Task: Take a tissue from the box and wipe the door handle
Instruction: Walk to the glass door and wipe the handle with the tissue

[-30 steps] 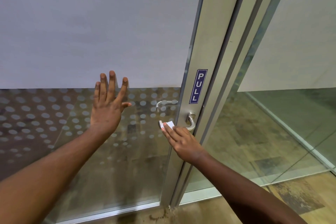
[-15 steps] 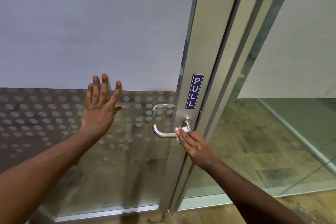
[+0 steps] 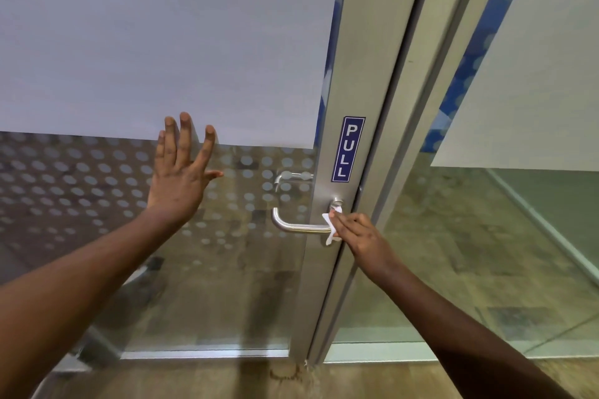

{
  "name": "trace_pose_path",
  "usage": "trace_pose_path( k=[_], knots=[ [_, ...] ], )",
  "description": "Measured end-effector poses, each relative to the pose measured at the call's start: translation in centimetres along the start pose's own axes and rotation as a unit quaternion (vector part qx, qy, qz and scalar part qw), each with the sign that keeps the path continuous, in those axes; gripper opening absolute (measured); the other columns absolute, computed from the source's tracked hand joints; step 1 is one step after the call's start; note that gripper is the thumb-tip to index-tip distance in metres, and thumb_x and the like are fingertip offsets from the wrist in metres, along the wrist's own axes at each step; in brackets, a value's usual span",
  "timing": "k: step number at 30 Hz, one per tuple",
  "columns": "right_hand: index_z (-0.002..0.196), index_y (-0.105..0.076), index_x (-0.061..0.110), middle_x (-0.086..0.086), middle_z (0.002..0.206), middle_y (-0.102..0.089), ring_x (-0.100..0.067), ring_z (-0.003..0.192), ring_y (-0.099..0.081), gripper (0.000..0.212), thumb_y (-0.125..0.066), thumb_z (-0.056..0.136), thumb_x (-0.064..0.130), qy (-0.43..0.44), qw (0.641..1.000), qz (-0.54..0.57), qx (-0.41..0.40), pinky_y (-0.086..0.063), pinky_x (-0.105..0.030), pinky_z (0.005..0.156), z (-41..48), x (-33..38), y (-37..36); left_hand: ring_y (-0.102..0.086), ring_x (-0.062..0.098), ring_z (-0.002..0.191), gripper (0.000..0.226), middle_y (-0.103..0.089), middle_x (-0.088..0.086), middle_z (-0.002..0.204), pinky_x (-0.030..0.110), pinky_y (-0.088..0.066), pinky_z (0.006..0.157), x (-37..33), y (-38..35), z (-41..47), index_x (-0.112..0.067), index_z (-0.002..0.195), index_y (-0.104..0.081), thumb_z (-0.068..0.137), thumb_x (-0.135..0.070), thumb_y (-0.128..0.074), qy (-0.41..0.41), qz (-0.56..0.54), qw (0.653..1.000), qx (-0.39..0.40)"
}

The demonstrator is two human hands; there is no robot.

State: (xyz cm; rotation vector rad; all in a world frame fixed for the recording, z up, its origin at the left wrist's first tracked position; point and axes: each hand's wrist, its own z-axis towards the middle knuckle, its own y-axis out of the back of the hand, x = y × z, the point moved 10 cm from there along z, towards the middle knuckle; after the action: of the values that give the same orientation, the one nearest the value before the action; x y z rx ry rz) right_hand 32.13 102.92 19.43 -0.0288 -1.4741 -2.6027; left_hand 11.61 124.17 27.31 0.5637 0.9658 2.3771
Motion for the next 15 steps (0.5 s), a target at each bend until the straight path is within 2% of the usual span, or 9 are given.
trace_pose_path(
  k=[2, 6, 12, 15],
  knots=[
    [0.137, -0.045, 0.002, -0.015, 0.137, -0.054, -0.030, 0.111, -0.055, 0.065, -0.059, 0.078, -0.020, -0.004, 0.999, 0.012, 0.031, -0.051, -0.039, 0.094, 0.1, -1.0, -0.1, 0.028, 0.032, 0.142, 0.088, 0.033, 0.013, 0.153, 0.046, 0.013, 0.119, 0.0, 0.0, -0.1, -0.021, 0.151, 0.005, 0.086, -0.049, -0.047, 0.006, 0.002, 1.000, 0.005],
    [0.138, -0.045, 0.006, -0.014, 0.141, -0.050, -0.030, 0.114, -0.057, 0.058, -0.053, 0.085, -0.016, 0.014, 0.998, 0.023, 0.062, -0.046, -0.037, 0.099, 0.6, -1.6, -0.1, 0.027, 0.032, 0.143, 0.089, 0.030, 0.014, 0.154, 0.039, 0.022, 0.117, 0.1, 0.2, 0.0, -0.021, 0.151, 0.004, 0.085, -0.047, -0.050, 0.016, 0.008, 1.000, 0.004],
    [0.136, -0.047, 0.004, -0.015, 0.137, -0.054, -0.030, 0.109, -0.060, 0.063, -0.060, 0.079, -0.018, 0.035, 0.998, 0.013, 0.057, -0.050, -0.037, 0.095, 0.7, -1.3, 0.1, 0.027, 0.033, 0.143, 0.090, 0.031, 0.015, 0.153, 0.038, 0.024, 0.116, 0.0, 0.2, 0.1, -0.021, 0.151, 0.006, 0.085, -0.047, -0.049, 0.019, 0.022, 1.000, 0.009],
    [0.133, -0.051, 0.001, -0.014, 0.134, -0.058, -0.028, 0.111, -0.061, 0.056, -0.063, 0.080, -0.014, 0.062, 0.996, -0.018, 0.059, -0.050, -0.037, 0.097, 0.8, -0.9, 0.0, 0.028, 0.033, 0.142, 0.088, 0.028, 0.016, 0.155, 0.038, 0.025, 0.115, 0.0, 0.1, 0.1, -0.021, 0.151, 0.006, 0.086, -0.048, -0.047, 0.015, 0.021, 1.000, 0.012]
  ],
)
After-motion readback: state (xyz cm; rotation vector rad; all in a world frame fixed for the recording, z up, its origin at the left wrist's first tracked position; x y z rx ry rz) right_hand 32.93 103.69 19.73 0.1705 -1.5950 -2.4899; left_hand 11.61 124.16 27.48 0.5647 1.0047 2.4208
